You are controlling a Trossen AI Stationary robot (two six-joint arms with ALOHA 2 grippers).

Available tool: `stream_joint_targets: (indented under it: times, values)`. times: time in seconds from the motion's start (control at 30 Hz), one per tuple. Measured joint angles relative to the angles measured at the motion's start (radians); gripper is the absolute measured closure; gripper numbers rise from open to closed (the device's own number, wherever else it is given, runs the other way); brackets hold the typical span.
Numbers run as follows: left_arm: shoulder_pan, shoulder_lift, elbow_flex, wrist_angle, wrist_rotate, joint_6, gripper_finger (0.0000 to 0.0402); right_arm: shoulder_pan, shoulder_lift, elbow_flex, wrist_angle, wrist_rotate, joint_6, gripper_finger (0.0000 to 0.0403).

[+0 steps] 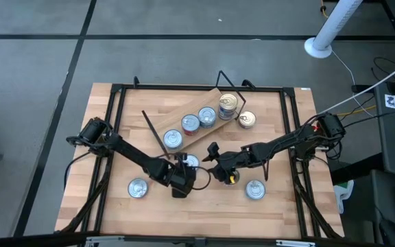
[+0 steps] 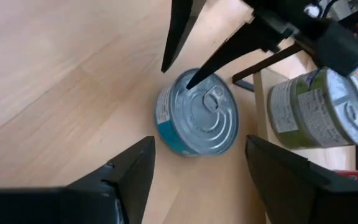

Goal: Stack canned seafood by type on shelf
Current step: Stack the yellow blue tuna can on top of the yellow blue tuna cans on the shelf

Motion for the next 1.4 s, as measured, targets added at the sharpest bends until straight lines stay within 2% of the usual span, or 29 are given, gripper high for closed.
stream_joint_targets:
  times: [0.4,0.8,1.2,1.4]
  values:
    - [0.0,0.01,0.001,-0.036,-0.004,0.025,0.0291,0.0,0.015,0.001,0.076,-0.001,0.003,0.0153]
    - [0.004,0.011,0.001,-0.039,-0.026,0.088,0.0357,0.0,0.108,0.0,0.166,0.004,0.003,0.0153]
    - [0.004,0.011,0.001,-0.037,-0.026,0.108,0.0398,0.002,0.175,0.003,0.256,-0.005,0.008,0.0153]
    - [0.004,0.011,0.001,-0.031,-0.026,0.088,0.0399,0.002,0.172,0.003,0.253,-0.003,0.007,0.0153]
